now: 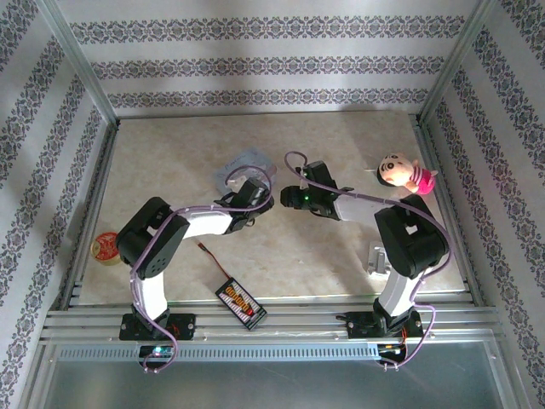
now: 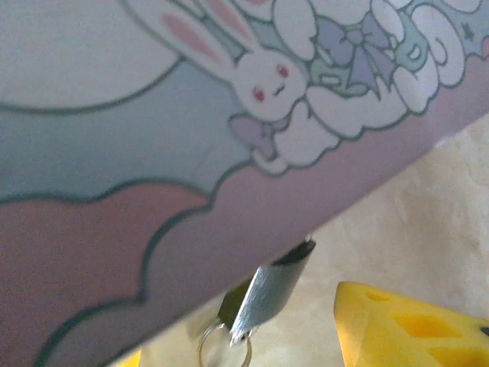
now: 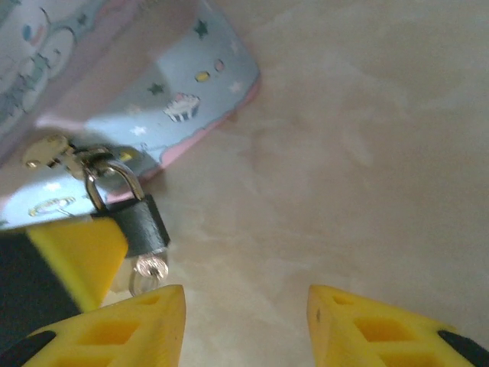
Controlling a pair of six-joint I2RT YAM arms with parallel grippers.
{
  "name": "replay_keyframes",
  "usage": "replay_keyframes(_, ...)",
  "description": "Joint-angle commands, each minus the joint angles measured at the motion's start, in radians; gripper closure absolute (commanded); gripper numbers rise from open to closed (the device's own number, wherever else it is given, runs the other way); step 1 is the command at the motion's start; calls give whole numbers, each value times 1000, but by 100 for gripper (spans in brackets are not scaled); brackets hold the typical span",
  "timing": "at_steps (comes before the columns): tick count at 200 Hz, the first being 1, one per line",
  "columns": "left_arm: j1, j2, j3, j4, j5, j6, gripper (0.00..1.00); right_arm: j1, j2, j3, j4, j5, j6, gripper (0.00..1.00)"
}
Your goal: Unlock a padlock with a key
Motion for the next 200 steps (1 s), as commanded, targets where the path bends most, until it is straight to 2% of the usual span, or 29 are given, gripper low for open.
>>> replay_keyframes(1,4,31,53,15,-47,36,35,0,-47,-35,6,38,29,53)
replay_keyframes(64,33,96,111,17,-13,48,41,3,-90,-87,35,49,51,53)
replay_keyframes(125,43,99,102,35,-38,36,66,35,-90,-114,51,83,11,54)
replay_keyframes(178,44,118,92,78,-48,33,68,56,-71,-145,77,103,4,54)
replay_keyframes(200,45,125,86,90,-48,29,75,58,-72,-156,88,103,8,54)
